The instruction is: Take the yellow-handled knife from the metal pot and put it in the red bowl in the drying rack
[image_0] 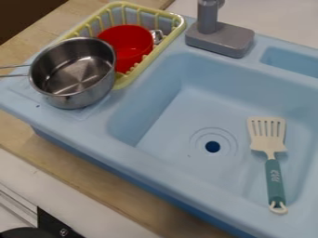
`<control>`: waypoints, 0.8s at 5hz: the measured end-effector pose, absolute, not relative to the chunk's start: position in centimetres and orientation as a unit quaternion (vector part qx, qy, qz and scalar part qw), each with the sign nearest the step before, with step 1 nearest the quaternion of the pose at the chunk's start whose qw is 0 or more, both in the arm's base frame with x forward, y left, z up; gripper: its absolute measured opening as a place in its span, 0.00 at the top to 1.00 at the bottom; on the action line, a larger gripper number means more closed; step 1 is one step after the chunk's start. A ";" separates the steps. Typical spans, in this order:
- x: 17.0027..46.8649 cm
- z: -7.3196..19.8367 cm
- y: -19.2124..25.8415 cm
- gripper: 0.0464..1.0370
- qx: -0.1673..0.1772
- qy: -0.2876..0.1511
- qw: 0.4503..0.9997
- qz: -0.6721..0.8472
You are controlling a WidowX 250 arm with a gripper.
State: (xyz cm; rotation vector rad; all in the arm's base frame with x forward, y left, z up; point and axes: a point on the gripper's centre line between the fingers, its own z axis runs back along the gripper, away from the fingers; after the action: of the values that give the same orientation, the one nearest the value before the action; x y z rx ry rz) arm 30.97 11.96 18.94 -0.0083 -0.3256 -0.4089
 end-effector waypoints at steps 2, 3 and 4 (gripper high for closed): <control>30.7 16.1 12.7 0.72 -0.001 -0.066 0.976 -0.208; 30.4 15.2 13.0 0.72 -0.007 -0.035 0.975 -0.220; 29.7 14.1 13.3 0.72 -0.008 -0.023 0.974 -0.226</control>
State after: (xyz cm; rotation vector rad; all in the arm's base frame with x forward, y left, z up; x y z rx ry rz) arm 29.72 13.30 14.07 -0.0154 -0.0459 -0.4552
